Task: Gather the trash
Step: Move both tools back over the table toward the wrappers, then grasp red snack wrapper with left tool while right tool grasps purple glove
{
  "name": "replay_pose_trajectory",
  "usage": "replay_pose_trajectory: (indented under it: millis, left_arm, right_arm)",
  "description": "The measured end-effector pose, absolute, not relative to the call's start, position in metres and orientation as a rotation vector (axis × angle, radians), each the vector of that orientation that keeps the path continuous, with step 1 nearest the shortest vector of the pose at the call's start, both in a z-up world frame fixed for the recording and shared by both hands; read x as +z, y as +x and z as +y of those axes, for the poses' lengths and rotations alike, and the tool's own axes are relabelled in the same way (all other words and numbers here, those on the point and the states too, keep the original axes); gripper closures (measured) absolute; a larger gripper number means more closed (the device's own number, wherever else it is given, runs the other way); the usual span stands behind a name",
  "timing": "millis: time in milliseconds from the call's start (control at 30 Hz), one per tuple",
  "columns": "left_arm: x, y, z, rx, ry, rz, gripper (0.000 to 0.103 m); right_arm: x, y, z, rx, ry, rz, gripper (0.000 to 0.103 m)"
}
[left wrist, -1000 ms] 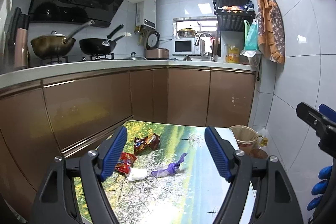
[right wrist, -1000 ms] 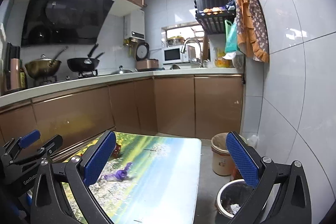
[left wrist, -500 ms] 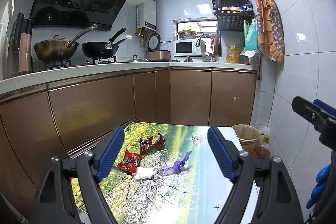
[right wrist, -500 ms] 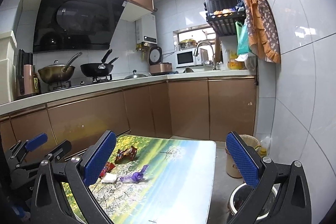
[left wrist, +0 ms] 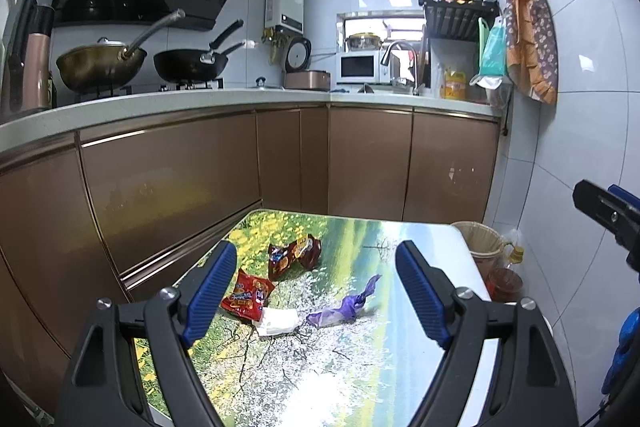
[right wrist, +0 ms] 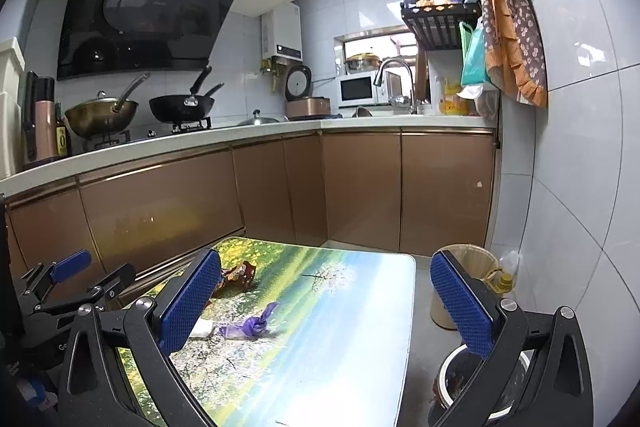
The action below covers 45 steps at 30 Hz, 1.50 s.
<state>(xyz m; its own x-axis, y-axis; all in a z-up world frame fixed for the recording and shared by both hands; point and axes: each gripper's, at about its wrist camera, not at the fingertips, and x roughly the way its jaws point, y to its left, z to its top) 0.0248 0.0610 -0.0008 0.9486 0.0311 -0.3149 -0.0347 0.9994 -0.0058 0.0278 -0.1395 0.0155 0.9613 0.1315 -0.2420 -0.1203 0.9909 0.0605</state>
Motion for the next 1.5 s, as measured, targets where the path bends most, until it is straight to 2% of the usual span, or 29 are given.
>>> replay_pose_trajectory:
  millis: [433, 633, 867, 1000, 1367, 1500]
  left_arm:
    - [-0.046, 0.085, 0.091, 0.059, -0.030, 0.447, 0.022]
    - [-0.087, 0.107, 0.137, 0.103, -0.084, 0.533, 0.022]
    - [-0.130, 0.122, 0.177, 0.109, -0.125, 0.640, 0.022]
    - [-0.142, 0.141, 0.188, 0.094, -0.157, 0.677, 0.022]
    - [-0.155, 0.220, 0.184, 0.065, -0.086, 0.731, 0.022]
    - [-0.168, 0.231, 0.181, 0.052, -0.084, 0.770, 0.023]
  right_arm:
    - [-0.013, 0.093, -0.122, 0.174, 0.022, 0.365, 0.000]
    - [-0.040, 0.127, -0.111, 0.220, 0.013, 0.453, 0.001]
    - [-0.089, 0.169, -0.087, 0.324, 0.024, 0.606, 0.011]
    - [-0.118, 0.195, -0.070, 0.388, 0.051, 0.702, 0.013]
    - [-0.177, 0.258, -0.035, 0.461, 0.095, 0.872, 0.016]
    - [-0.192, 0.274, -0.026, 0.478, 0.121, 0.911, 0.024]
